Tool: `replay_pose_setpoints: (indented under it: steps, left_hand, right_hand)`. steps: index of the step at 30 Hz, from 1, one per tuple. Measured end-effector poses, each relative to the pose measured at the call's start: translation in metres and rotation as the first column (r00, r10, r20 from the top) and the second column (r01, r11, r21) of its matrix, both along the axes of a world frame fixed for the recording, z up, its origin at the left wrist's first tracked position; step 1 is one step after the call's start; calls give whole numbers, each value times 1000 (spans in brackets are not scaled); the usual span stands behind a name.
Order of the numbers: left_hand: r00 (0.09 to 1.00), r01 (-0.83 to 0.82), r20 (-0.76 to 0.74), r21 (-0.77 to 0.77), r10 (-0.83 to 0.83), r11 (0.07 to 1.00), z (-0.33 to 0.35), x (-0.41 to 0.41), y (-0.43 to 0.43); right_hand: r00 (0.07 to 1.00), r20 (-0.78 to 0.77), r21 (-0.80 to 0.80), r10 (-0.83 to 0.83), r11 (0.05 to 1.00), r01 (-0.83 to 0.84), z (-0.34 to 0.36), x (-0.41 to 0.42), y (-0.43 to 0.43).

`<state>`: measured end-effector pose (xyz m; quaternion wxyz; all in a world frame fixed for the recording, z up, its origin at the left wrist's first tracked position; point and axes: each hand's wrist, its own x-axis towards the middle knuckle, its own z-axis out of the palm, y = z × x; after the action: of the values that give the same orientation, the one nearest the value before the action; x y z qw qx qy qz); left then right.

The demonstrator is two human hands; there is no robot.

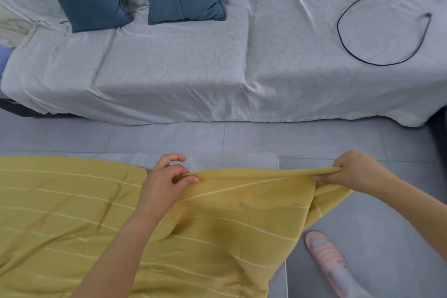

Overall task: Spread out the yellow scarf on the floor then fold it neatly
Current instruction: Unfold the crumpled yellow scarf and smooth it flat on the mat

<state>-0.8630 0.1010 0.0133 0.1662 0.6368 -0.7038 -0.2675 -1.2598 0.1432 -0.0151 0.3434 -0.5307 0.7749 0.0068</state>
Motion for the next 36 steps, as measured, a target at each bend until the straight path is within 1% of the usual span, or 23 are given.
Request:
replay_pose_setpoints:
  steps: [2, 3, 4, 5, 6, 7, 8, 9, 10, 11, 12, 13, 15, 18, 20, 21, 22, 24, 27, 31, 34, 36]
  left_hand:
    - [1000, 11, 9, 6, -11, 1000, -3, -5, -5]
    - [1000, 4, 13, 4, -4, 1000, -4, -6, -7]
    - [1000, -12, 15, 4, 12, 1000, -5, -7, -10]
    - [999, -32, 15, 6, 32, 999, -5, -6, -13]
    - [999, -46, 15, 8, 46, 999, -5, -6, -17]
    - [999, -43, 22, 10, 43, 999, -5, -7, -20]
    - [999, -24, 37, 11, 23, 1000, -5, -9, -22]
    - [998, 3, 56, 15, -3, 1000, -6, -13, -25]
    - [997, 26, 75, 15, -27, 1000, -7, -18, -27]
    - [995, 38, 95, 13, -39, 999, -9, -24, -30]
    - [992, 46, 117, 5, -46, 999, -9, -30, -32]
    - [989, 52, 140, -4, -51, 999, -10, -36, -35]
    - [980, 84, 181, -16, -80, 996, -10, -49, -39]
    - [956, 153, 254, -1, -148, 988, -12, -68, -45]
    - [926, 180, 335, 16, -175, 984, -18, -81, -50]
    - [912, 180, 370, 24, -176, 983, -24, -87, -53]
    - [906, 175, 388, 25, -171, 984, -29, -93, -56]
    - [911, 150, 385, 28, -149, 988, -44, -105, -60]
    - [893, 139, 428, 31, -139, 990, -66, -121, -60]
    - [883, 83, 467, -41, -54, 996, -91, -131, -43]
    - [864, -29, 504, 21, 15, 999, -106, -128, -19]
    - [852, -114, 521, 93, 49, 989, -115, -121, 0]
  right_hand:
    - [985, -175, 8, -8, 1000, 10, 0, -5, 0]
    - [979, -203, 0, -5, 1000, 5, 1, -7, 0]
    - [985, -174, 5, 1, 1000, 0, 2, -12, 0]
    - [998, -58, -11, -14, 1000, 14, 1, -18, 1]
    - [989, 139, -41, -53, 997, 59, 2, -24, 4]
    - [928, 359, -60, -99, 990, 129, 5, -30, 7]
    - [837, 529, -60, -136, 979, 197, 10, -34, 11]
    - [752, 641, -46, -157, 969, 242, 13, -39, 14]
    - [694, 701, -32, -163, 965, 260, 15, -45, 17]
    - [680, 714, -27, -167, 964, 265, 15, -50, 20]
    - [696, 697, -26, -174, 963, 267, 14, -56, 22]
    - [743, 647, -33, -170, 968, 250, 12, -62, 23]
    - [861, 486, -33, -149, 982, 188, 5, -77, 25]
    - [972, 220, -57, -78, 994, 92, -6, -91, 27]
    - [999, 27, -43, -47, 998, 48, -17, -89, 27]
    - [999, -43, -11, -4, 1000, 4, -26, -84, 27]
    - [996, -80, 27, 40, 999, -38, -34, -79, 27]
    - [995, -82, 56, 49, 997, -44, -50, -72, 25]
    - [998, -47, 97, -30, 995, 34, -71, -71, 20]
    - [998, -42, 146, -45, 988, 51, -91, -76, 14]
    - [998, -57, 163, -38, 985, 47, -96, -75, 5]
    - [994, -97, 139, 47, 990, -34, -99, -64, -1]
